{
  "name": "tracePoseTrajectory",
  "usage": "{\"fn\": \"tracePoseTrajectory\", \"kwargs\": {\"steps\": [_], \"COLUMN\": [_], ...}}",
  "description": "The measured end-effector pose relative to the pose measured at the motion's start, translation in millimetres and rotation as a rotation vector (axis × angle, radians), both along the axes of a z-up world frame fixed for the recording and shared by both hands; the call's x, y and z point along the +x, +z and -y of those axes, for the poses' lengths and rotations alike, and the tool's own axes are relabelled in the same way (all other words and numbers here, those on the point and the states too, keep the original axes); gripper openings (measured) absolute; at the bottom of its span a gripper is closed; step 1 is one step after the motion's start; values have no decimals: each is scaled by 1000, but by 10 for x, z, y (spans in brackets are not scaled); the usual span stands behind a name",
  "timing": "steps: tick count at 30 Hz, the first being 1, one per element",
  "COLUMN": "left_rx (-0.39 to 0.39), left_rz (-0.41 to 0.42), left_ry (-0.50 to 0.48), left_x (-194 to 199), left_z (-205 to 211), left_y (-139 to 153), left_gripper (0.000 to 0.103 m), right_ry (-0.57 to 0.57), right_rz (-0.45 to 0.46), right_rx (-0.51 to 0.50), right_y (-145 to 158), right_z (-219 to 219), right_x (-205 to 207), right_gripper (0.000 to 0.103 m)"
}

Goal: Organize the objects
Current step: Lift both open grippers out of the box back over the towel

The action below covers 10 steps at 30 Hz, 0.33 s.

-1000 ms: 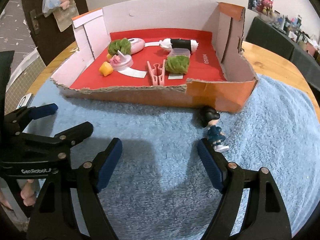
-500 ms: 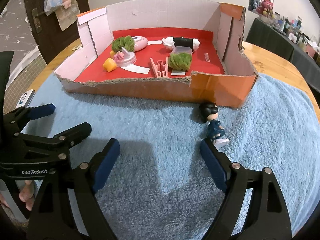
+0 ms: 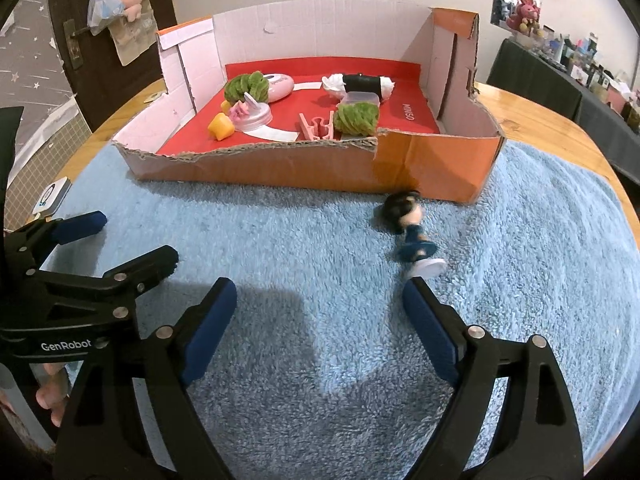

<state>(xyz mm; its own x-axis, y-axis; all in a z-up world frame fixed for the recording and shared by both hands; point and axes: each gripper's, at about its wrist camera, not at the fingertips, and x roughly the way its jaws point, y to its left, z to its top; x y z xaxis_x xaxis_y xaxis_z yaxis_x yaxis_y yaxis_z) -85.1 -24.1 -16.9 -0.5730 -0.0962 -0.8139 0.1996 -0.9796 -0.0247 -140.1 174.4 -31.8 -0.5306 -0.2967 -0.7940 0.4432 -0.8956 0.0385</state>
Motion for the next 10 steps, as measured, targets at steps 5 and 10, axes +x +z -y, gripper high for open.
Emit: {"fn": "tracePoseTrajectory", "kwargs": {"steps": [5,10], "left_rx": [-2,-2], "left_rz": [-6,-6], "left_ry": [-3,-2], "left_x": [2,6], "left_z": [-1,1], "left_y": [2,4], "left_gripper": [103,103], "right_ry": [2,2], "right_rz": [-2,-3], "right_rx": [2,1], "right_y": [-3,-6], "right_z": [-3,-4], "right_x": [9,14], "right_gripper": [86,87]}}
